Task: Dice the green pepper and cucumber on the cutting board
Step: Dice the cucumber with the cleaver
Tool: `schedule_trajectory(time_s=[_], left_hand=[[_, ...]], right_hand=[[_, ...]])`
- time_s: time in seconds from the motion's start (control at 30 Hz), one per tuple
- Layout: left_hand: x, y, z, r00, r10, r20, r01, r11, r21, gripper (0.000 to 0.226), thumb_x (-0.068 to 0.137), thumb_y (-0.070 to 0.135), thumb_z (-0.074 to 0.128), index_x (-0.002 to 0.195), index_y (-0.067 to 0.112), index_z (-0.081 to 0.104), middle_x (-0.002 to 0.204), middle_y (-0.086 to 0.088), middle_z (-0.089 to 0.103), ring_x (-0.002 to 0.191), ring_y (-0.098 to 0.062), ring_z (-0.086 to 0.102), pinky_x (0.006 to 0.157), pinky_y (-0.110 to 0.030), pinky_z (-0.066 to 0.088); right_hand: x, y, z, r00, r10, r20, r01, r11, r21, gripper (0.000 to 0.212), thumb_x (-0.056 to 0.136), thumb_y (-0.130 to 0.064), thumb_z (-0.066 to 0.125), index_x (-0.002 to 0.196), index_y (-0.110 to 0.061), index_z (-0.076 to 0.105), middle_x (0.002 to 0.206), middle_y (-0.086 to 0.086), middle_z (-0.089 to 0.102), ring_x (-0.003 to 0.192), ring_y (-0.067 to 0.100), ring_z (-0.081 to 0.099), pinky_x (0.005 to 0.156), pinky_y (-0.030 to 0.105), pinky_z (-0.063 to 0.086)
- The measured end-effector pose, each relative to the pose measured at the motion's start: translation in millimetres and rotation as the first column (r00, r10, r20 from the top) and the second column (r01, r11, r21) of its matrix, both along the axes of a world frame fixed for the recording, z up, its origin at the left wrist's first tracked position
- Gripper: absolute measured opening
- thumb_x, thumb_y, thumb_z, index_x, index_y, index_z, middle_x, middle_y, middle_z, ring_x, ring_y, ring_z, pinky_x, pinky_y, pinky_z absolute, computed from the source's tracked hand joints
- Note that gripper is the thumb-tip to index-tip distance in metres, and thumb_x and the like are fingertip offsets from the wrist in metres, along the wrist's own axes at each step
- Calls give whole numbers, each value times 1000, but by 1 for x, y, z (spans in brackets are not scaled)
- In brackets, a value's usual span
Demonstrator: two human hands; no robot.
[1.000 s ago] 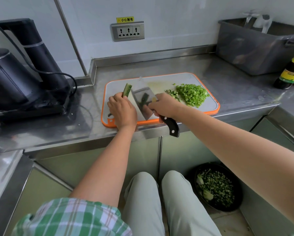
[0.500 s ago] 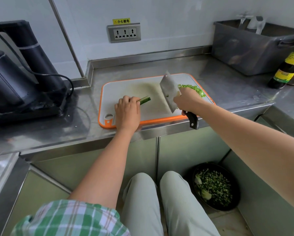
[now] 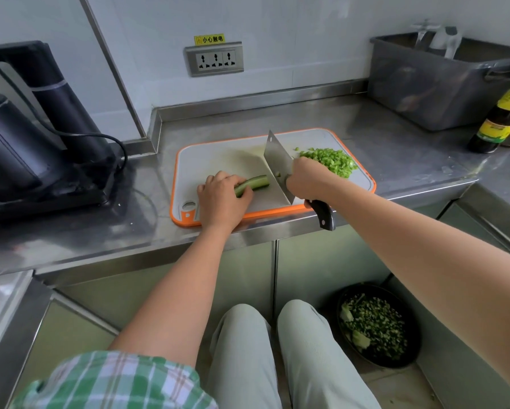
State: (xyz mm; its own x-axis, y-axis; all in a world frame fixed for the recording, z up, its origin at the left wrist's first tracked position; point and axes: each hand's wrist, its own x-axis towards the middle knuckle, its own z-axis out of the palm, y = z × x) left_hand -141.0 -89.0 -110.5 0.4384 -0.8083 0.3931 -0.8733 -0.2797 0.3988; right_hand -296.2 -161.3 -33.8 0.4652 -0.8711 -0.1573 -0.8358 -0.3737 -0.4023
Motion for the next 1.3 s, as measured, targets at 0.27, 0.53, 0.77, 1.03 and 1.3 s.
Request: schedule_trajectory(time_s=[0.27,0.53,0.77,1.03,1.3], left_hand=[[-5,-7,22,962,110,-252,-88,991,97,39,74,63,69,80,24,73,83,3,72,84,-25,64,65,-28,49],[-21,-11,23,955,193,-223,-184,981,63,29,89,48,59,100,24,68,103,-6,68,102,-30,57,74,-32,44],[-43,-31,22,980,-173,94,182,978,-102,37,91,18,53,122,34,65,97,-7,49,95,-30,42,83,-36,36],[-67,-56,25,969,-194,153,191,981,29,41,96,26,45,133,41,54,105,-5,42,103,-29,37,88,-35,30],[-74,-59,27,987,-118,108,104,986,129,26,95,24,43,106,20,67,114,-9,47,110,-31,37,89,-36,30]], right_hand=[[13,3,-1,1000,-10,-12,10,1000,-27,7,84,-1,43,91,-3,43,67,10,45,64,27,53,47,26,36],[5,2,-2,998,-27,61,26,1000,16,13,85,3,42,96,-1,45,70,11,51,51,23,53,46,28,42],[-15,-14,-11,942,-185,281,146,977,153,22,93,-7,41,71,-10,43,69,12,53,51,23,53,45,25,41],[-40,-14,4,854,-300,425,189,940,284,19,96,-17,40,96,-3,54,68,5,58,31,14,48,35,15,36],[-51,-4,10,827,-286,484,195,954,229,20,90,-21,36,76,-10,46,65,7,51,45,21,50,46,22,40]])
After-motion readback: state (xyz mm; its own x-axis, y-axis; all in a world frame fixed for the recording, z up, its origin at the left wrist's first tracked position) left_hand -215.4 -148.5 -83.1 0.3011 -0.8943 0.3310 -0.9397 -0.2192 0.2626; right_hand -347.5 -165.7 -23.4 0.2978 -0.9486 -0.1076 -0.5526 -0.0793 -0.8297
